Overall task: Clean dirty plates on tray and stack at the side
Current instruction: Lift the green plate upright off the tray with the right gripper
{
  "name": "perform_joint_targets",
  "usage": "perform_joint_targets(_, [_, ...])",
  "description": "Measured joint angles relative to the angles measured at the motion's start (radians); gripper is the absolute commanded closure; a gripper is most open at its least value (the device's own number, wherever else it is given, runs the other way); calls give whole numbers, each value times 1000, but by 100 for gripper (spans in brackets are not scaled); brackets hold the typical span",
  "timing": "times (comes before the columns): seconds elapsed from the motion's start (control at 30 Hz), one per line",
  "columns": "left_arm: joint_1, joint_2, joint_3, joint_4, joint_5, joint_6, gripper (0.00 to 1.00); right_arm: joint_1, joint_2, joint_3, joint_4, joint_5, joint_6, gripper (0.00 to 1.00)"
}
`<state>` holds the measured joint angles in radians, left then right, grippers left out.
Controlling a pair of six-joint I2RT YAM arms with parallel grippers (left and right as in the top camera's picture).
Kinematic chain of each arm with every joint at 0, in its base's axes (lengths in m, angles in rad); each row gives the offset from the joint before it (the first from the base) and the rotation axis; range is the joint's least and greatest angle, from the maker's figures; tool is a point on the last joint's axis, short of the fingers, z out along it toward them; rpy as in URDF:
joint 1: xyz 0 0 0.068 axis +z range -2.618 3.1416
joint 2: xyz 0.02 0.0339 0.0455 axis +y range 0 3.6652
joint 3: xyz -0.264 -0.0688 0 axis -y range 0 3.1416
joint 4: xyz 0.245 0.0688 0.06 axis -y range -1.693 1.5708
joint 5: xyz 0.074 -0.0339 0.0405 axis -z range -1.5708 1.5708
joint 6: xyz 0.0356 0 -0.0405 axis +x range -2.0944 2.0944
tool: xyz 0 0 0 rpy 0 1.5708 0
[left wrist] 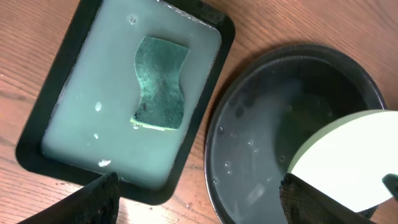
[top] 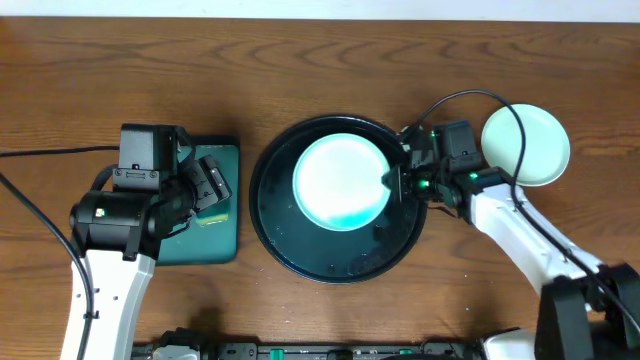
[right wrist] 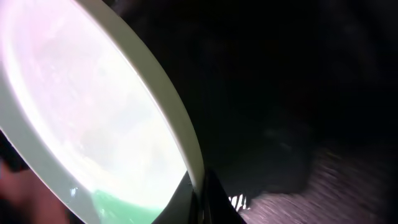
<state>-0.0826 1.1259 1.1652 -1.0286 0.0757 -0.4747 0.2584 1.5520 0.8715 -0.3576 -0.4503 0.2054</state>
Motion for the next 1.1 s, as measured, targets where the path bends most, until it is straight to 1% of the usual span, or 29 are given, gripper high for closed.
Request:
perform_joint_targets(0.13, [0, 10, 0, 0, 0, 0, 18, 24, -77, 18, -84, 163, -62, 98])
perform_joint_targets(0.23, [0, 27, 0, 0, 0, 0, 18, 72, -137, 44, -137, 315, -105, 99])
perform_joint_targets(0.4, [0, 53, 0, 0, 0, 0, 18, 186, -195, 70, -173, 574, -167, 99])
perform_joint_targets(0.57, [0, 66, 0, 0, 0, 0, 18, 339, -200, 83, -204, 872, -203, 99])
perform_joint_targets(0.7, [0, 66, 0, 0, 0, 0, 18, 470, -200, 105, -206, 1122, -247, 99])
perform_joint_targets(0.87, [0, 66, 0, 5, 0, 0, 18, 607, -200, 132, -165, 1423, -347, 99])
perform_joint_targets(0.97, [0, 66, 0, 7, 0, 0, 18, 668, -200, 134, -145, 1557, -431, 99])
perform_joint_targets(1.03, [0, 66, 0, 7, 0, 0, 18, 711, -200, 134, -112, 1661, -522, 99])
perform_joint_targets(1.1, [0, 66, 0, 8, 0, 0, 18, 748, -200, 135, -41, 1751, -617, 99])
